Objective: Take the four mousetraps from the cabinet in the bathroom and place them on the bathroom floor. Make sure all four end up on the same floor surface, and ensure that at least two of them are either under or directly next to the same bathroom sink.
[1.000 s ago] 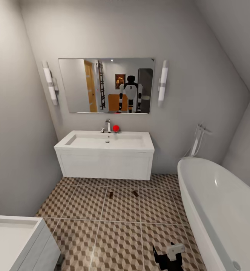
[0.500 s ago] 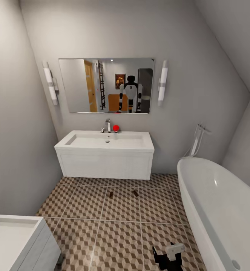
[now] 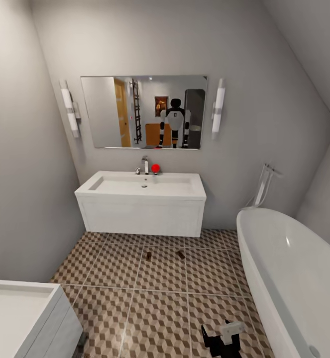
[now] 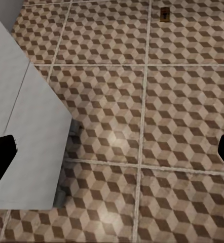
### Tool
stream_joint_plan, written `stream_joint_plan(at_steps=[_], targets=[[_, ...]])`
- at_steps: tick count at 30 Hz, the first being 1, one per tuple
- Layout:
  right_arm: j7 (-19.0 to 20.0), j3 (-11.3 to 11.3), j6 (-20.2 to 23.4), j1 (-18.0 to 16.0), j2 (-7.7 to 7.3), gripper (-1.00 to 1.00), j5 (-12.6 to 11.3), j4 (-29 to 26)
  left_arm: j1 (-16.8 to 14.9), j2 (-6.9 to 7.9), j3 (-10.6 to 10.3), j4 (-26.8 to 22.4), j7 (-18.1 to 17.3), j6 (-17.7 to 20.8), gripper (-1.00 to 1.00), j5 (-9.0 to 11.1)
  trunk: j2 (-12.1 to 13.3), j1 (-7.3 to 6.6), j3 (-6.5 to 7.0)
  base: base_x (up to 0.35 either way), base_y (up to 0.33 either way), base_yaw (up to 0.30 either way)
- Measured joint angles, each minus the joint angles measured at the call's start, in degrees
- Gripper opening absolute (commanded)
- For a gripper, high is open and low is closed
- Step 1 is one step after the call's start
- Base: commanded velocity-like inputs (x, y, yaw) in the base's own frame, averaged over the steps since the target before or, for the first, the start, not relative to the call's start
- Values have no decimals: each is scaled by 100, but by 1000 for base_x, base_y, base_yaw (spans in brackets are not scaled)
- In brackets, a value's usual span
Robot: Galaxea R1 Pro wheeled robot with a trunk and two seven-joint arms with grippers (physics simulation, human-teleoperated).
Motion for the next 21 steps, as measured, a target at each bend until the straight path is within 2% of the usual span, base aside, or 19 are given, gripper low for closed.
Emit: stream_joint_plan(at_steps=[21], targets=[[-8,-8,0,0,-29,100,-1,-6,0,7,2,0,10,0,100,7,0,0,-113,0,0,170]])
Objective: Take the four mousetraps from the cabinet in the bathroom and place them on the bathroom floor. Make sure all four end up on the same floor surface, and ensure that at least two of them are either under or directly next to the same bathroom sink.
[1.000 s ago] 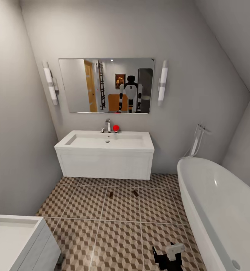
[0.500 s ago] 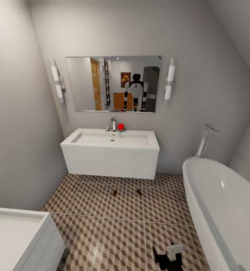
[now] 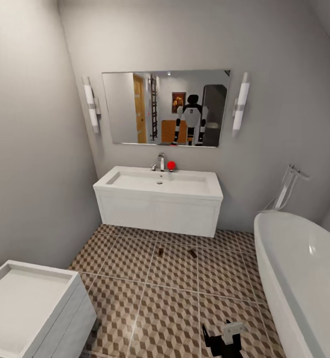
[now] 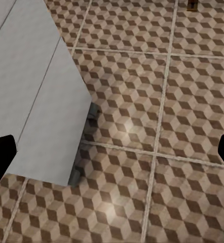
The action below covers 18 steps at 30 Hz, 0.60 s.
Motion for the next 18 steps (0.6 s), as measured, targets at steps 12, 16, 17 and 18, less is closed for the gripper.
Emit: stream_joint_plan(at_steps=[12,16,17,18], targets=[[0,0,0,0,1,100,0,1,0,2,4,-1,1,0,100,0,0,0,-50,0,0,241],[0,0,0,0,2,100,0,-1,0,3,6,-1,1,0,100,0,0,0,-64,0,0,269],[0,0,0,0,2,100,0,-1,0,3,6,-1,1,0,100,0,0,0,-67,0,0,270],[0,0,0,0,1,100,0,-1,0,3,6,-1,1,0,100,0,0,0,-70,0,0,271]])
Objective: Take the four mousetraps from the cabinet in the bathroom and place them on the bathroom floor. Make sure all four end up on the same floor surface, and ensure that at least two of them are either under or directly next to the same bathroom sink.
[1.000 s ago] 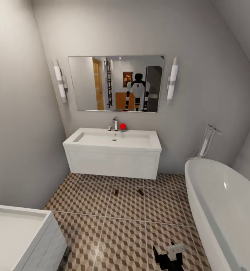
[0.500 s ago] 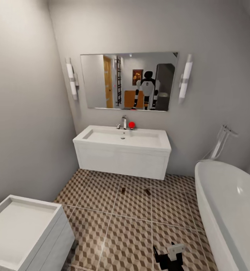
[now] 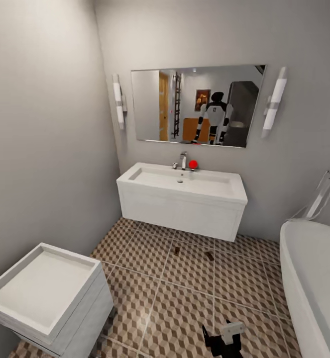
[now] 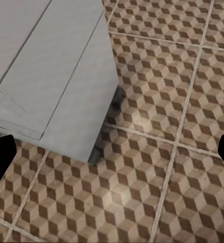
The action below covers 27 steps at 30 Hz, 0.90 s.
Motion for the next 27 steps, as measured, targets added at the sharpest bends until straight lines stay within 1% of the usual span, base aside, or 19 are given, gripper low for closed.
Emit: stream_joint_plan(at_steps=[27], targets=[[0,0,0,0,-2,100,0,0,0,0,1,0,0,0,100,0,0,0,-86,0,0,273]])
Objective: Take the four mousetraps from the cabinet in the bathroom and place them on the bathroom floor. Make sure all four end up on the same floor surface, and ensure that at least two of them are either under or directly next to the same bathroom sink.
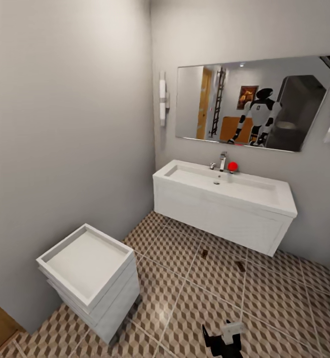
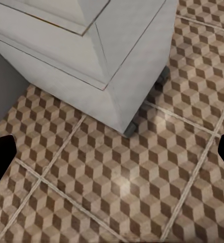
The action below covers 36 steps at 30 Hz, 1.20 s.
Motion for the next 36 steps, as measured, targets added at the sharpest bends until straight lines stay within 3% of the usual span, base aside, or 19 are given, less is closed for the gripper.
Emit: stream_joint_plan(at_steps=[36], targets=[[0,0,-7,0,0,100,0,0,0,0,0,0,0,0,100,0,0,0,-115,0,0,273]])
